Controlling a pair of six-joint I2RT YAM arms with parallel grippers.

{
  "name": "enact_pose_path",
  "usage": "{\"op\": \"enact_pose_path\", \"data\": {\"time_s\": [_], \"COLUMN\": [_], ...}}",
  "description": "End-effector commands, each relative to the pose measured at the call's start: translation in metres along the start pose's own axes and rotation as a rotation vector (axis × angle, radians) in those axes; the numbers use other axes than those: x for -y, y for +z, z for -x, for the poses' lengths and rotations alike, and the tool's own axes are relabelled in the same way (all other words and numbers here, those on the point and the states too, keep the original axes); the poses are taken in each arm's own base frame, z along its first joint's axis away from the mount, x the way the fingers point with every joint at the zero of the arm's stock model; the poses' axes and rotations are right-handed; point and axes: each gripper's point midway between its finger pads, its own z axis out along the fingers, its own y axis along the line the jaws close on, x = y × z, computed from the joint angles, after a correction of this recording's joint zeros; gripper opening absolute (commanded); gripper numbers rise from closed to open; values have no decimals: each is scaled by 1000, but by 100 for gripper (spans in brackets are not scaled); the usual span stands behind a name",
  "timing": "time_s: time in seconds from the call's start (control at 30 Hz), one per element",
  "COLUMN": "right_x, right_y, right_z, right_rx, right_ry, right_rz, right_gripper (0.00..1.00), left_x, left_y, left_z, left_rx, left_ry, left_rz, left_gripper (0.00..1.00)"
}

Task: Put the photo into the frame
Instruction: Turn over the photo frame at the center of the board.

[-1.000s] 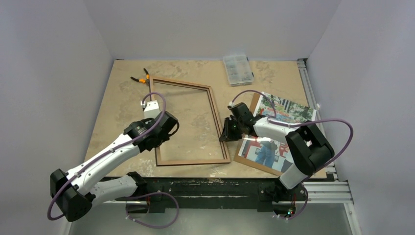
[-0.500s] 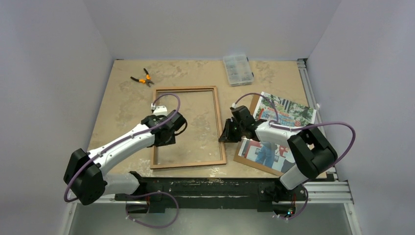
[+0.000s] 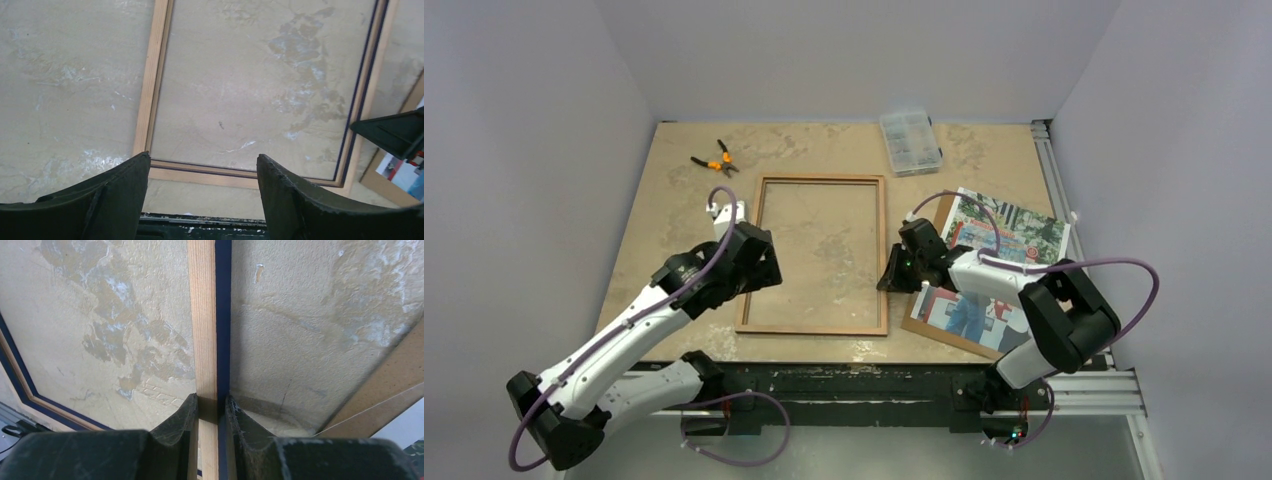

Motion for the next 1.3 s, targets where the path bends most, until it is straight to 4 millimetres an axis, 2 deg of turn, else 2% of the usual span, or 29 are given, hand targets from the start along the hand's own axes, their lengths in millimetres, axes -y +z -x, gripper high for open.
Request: {"op": "enact_pose_path", "data": {"time_s": [0.0,0.27,0.37,0.4,0.43,0.5,0.6,0.77,0.9,1.07,1.27], "right_x": [14,9,7,6,4,-1,-10,-28,-34,-20,23], "right_y": [-2,3,-2,-6,-11,-21,-36,-61,-77,-91,-99], "right_z": [-1,2,1,2,4,8,16,23,28,30,30], "right_rx": [-4,-36,-40,-29,-15,12,46,83,133,173,152], "right_ry": [-10,-91,-100,-104,-107,-112,-116,-103,-88,-52,104], "right_rz": [-72,-68,-64,-57,-48,-30,-4,66,93,58,23], "right_gripper": [0,0,7,11,25,44,65,81,86,90,93], "left_x": [20,23,22,22,23,28,39,56,74,104,159], "left_y": [-25,-42,-42,-43,-44,-45,-46,-48,-50,-49,-40], "left_z": [24,32,31,32,32,32,32,30,30,24,11], "left_rx": [58,105,99,98,98,96,97,93,101,73,-35], "left_ry": [-17,-40,-33,-33,-33,-33,-25,-15,-26,-42,-89], "left_rz": [-143,-223,-218,-221,-227,-251,-310,-402,-501,-639,-838], "left_gripper": [77,82,83,83,84,85,86,91,99,100,100]}}
